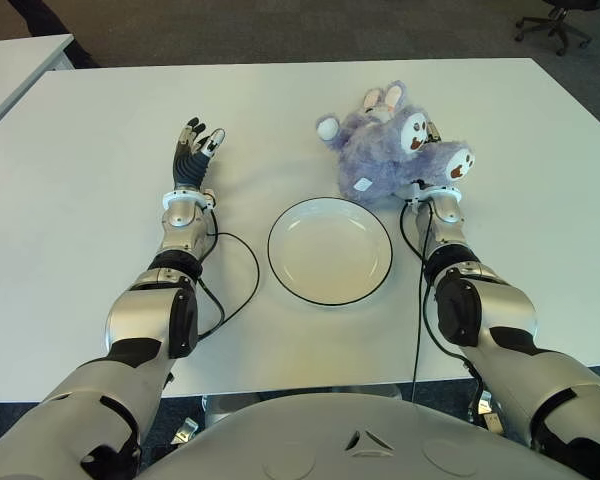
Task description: Put the doll into the plate.
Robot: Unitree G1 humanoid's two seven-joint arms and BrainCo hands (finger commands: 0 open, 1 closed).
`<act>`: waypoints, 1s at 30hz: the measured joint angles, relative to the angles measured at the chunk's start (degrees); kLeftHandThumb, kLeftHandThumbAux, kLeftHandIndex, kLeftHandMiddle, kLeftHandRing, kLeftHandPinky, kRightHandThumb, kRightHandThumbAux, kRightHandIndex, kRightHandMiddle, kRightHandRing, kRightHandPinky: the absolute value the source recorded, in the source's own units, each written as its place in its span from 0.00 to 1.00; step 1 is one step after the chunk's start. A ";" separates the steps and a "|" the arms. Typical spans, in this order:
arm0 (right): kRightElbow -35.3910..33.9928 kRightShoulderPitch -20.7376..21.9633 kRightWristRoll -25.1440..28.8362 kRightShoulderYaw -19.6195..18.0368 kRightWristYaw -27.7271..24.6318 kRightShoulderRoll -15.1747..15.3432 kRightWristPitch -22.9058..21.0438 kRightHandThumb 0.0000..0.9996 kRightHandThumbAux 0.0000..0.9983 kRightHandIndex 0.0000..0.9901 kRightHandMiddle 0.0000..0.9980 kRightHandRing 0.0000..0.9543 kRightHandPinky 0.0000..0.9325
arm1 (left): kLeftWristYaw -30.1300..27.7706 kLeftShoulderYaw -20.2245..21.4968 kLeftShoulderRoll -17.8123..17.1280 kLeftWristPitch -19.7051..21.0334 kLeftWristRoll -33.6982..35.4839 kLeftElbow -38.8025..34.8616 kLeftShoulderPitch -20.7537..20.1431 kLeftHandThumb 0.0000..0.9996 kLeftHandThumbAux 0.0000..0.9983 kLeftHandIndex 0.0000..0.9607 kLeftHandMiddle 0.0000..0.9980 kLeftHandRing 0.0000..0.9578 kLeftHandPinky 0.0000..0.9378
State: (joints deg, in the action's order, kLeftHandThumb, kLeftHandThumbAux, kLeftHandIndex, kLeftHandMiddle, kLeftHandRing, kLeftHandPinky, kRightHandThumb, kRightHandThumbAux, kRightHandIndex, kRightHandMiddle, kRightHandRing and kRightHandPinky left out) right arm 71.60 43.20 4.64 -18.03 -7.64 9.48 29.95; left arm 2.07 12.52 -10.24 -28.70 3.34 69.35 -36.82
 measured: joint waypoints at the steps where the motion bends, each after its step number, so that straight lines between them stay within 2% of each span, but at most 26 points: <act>1: -0.03 -0.02 0.01 0.04 -0.12 0.01 0.09 0.15 0.60 0.02 0.07 0.08 0.11 | 0.00 0.00 0.01 0.00 0.00 -0.01 0.00 0.00 0.52 0.00 0.11 0.15 0.17; 12: -0.48 -0.38 0.01 0.23 -1.39 0.14 1.36 0.15 0.60 0.02 0.07 0.08 0.11 | 0.01 0.06 0.14 0.00 0.02 -0.35 0.06 0.01 0.53 0.00 0.11 0.15 0.19; 15: -0.82 -0.56 -0.01 0.37 -1.49 0.14 2.10 0.14 0.60 0.01 0.06 0.06 0.07 | 0.01 0.06 0.14 0.00 0.02 -0.61 0.14 0.01 0.53 0.00 0.11 0.15 0.20; 30: -3.00 -1.98 -0.71 2.17 -1.50 0.16 8.27 0.15 0.60 0.01 0.03 0.04 0.07 | 0.00 0.06 -0.12 -0.10 0.02 -1.13 0.27 0.03 0.52 0.00 0.11 0.15 0.19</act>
State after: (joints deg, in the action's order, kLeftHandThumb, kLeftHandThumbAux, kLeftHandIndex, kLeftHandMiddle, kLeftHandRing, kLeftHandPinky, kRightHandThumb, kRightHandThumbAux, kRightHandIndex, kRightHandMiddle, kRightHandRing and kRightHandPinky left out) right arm 68.61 41.22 3.93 -15.86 -9.14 9.64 38.22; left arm 2.07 12.58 -10.36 -28.80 3.36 68.21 -36.55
